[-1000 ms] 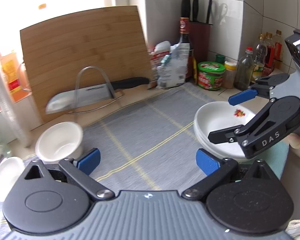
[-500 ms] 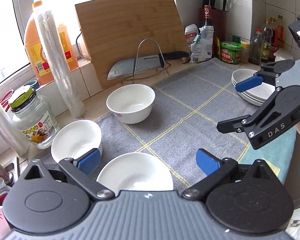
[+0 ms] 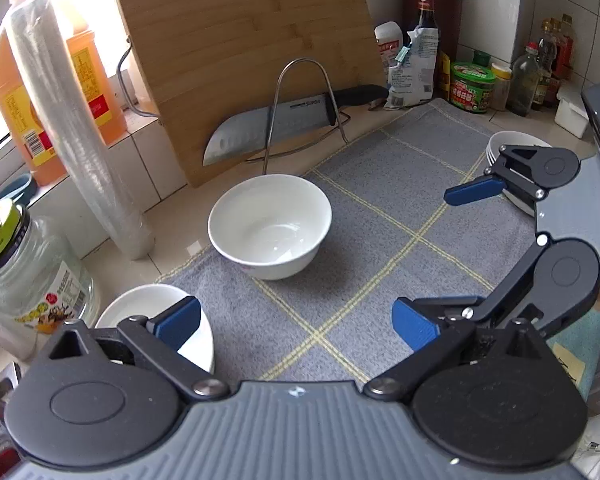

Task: Organize plates and bowls
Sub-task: 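Move the left gripper to the rim of a white bowl, then close the left gripper on the white bowl's rim, then lift the white bowl off the towel with the left gripper, then carry the white bowl with the left gripper over another white bowl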

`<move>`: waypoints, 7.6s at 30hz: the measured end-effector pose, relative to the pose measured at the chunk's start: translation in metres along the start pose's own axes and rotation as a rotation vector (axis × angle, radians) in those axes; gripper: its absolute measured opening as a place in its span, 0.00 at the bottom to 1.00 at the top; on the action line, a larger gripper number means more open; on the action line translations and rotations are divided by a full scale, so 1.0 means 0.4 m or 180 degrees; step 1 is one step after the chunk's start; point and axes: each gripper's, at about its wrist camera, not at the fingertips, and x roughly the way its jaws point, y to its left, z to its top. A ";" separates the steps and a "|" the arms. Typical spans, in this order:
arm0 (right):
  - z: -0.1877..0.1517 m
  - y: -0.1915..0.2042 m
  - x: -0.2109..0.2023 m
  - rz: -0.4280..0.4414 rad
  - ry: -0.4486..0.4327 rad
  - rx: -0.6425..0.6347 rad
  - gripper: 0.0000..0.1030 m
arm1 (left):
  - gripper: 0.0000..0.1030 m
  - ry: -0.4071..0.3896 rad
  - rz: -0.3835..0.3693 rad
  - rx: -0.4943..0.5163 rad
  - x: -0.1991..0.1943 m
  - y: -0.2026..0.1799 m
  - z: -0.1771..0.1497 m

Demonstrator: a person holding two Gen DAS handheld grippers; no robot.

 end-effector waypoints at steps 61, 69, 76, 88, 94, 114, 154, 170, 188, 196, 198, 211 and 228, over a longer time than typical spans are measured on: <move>0.113 0.052 0.152 0.0280 -0.0144 -0.0484 0.85 | 0.65 0.0411 -0.0588 -0.0487 0.258 0.126 0.179; 0.052 0.064 0.028 0.0236 -0.0169 -0.0454 0.85 | 0.65 0.0347 -0.0605 -0.0380 0.167 0.029 0.166; -0.023 0.058 -0.053 0.0183 -0.0142 -0.0418 0.85 | 0.66 0.0337 -0.0685 -0.0337 0.130 -0.050 0.152; -0.099 0.041 -0.114 0.0088 -0.0105 -0.0349 0.85 | 0.66 0.0373 -0.0787 -0.0275 0.117 -0.157 0.139; -0.134 0.014 -0.132 0.0057 -0.0083 -0.0302 0.85 | 0.66 0.0361 -0.0849 -0.0269 0.123 -0.200 0.144; -0.225 -0.051 -0.090 0.0079 0.0116 -0.0084 0.85 | 0.68 0.0496 -0.1048 -0.0197 0.213 -0.278 0.135; -0.127 0.033 -0.171 0.0462 -0.0351 -0.0484 1.00 | 0.98 -0.0427 0.0253 -0.0746 -0.128 -0.143 -0.067; -0.072 0.308 -0.033 0.1049 -0.0085 -0.1153 1.00 | 0.95 0.0088 0.0395 -0.1489 -0.117 0.050 -0.256; -0.055 0.365 0.027 0.0890 -0.0038 -0.1191 0.95 | 0.73 0.0318 -0.0267 -0.1366 -0.039 0.111 -0.257; -0.051 0.374 0.028 0.0827 -0.0036 -0.1250 0.90 | 0.56 0.0362 -0.0445 -0.1275 -0.025 0.113 -0.247; -0.051 0.375 0.027 0.0822 -0.0041 -0.1268 0.89 | 0.53 0.0365 -0.0458 -0.1241 -0.022 0.113 -0.244; -0.052 0.383 0.017 0.0808 -0.0045 -0.1271 0.87 | 0.52 0.0383 -0.0489 -0.1187 -0.017 0.107 -0.229; -0.028 0.373 -0.030 0.0864 -0.0010 -0.1238 0.87 | 0.52 0.0372 -0.0393 -0.1190 -0.065 0.082 -0.209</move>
